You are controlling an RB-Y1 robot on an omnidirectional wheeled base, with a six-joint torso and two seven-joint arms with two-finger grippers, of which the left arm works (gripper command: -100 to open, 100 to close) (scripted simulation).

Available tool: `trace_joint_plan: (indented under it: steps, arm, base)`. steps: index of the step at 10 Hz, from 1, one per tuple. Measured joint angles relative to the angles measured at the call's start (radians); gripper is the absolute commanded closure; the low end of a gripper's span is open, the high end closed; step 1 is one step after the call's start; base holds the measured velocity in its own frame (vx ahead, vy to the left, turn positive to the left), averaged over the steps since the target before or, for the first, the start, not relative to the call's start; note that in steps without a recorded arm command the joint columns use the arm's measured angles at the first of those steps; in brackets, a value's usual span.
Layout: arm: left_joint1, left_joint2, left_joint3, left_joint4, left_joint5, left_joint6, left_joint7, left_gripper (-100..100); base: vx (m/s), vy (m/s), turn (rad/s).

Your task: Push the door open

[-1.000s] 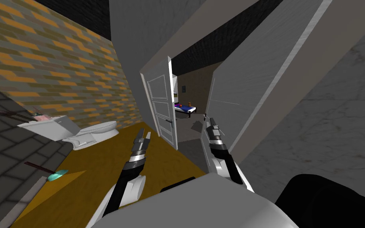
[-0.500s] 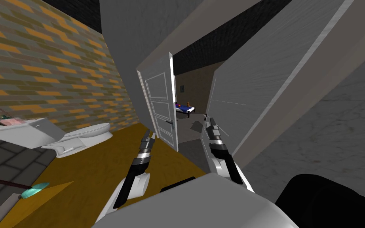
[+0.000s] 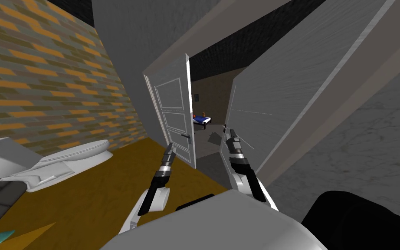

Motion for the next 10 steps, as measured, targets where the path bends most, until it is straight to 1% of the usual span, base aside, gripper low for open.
trace_joint_plan:
  steps: [2,3,4,6,8,9,10]
  arm:
    - [-0.022,0.005,-0.014,0.048,0.003,0.003,0.008,-100]
    - [-0.033,0.012,-0.027,0.066,0.005,0.015,0.015,-100]
    - [-0.047,0.013,-0.038,0.095,0.006,0.021,0.019,-100]
    - [-0.061,0.019,-0.056,0.122,0.007,0.037,0.026,-100]
    - [-0.099,0.016,-0.068,0.185,0.009,0.041,0.031,-100]
    - [-0.107,0.017,-0.082,0.209,0.009,0.045,0.034,-100]
    - [-0.119,0.016,-0.094,0.228,0.008,0.055,0.036,-100]
  base:
    - [0.102,0.109,-0.123]
    - [0.112,0.129,-0.125]
    - [0.081,0.127,-0.111]
    - [0.055,0.118,-0.101]
    - [0.088,0.110,-0.116]
    - [0.113,0.139,-0.130]
    - [0.084,0.133,-0.087]
